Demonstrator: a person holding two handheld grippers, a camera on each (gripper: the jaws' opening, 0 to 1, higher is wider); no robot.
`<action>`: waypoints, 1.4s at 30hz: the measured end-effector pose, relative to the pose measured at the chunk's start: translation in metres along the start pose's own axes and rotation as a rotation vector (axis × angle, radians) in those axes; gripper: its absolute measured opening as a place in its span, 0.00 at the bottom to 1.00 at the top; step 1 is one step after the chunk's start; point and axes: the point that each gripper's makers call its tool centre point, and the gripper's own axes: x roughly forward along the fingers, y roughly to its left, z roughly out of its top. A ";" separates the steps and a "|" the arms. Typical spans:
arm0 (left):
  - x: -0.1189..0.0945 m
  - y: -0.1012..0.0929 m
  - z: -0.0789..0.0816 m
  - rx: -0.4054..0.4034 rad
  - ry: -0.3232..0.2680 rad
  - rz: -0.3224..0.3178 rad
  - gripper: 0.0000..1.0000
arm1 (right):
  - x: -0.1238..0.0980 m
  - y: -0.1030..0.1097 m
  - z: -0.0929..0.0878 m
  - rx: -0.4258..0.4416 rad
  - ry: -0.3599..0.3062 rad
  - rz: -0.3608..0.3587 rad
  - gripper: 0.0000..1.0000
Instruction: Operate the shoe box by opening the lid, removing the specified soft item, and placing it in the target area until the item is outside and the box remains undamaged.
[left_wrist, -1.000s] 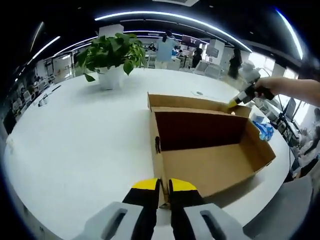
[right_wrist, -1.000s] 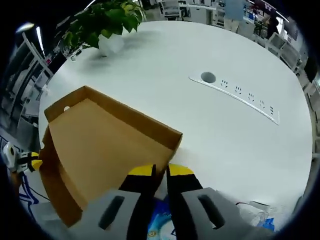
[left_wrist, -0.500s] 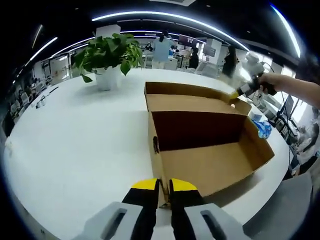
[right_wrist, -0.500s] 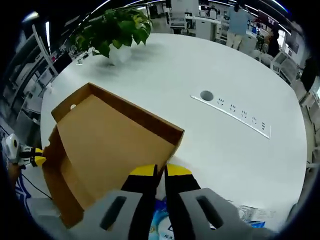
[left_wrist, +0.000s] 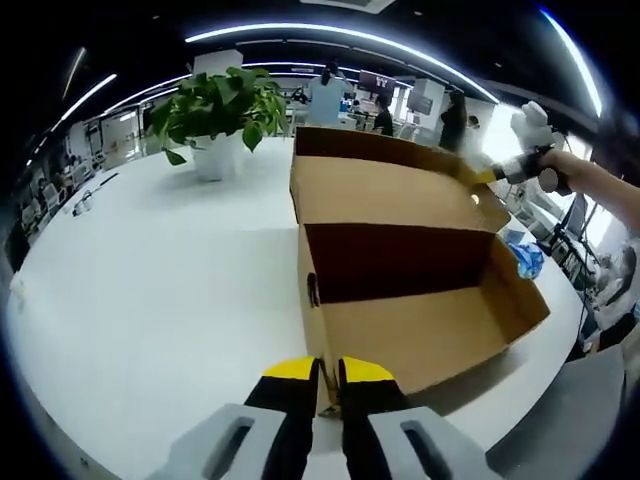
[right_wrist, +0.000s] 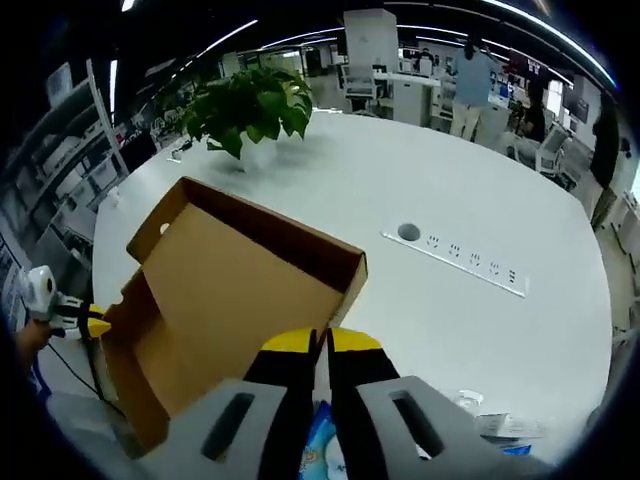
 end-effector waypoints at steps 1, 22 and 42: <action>0.000 0.000 0.000 -0.001 -0.001 0.000 0.07 | -0.005 0.003 -0.001 -0.008 -0.010 -0.003 0.02; -0.001 0.000 0.000 -0.006 -0.006 0.005 0.06 | -0.042 0.022 0.005 -0.128 -0.163 0.004 0.03; -0.004 -0.002 0.000 0.019 -0.018 -0.012 0.07 | -0.075 0.052 -0.019 -0.162 -0.235 0.046 0.02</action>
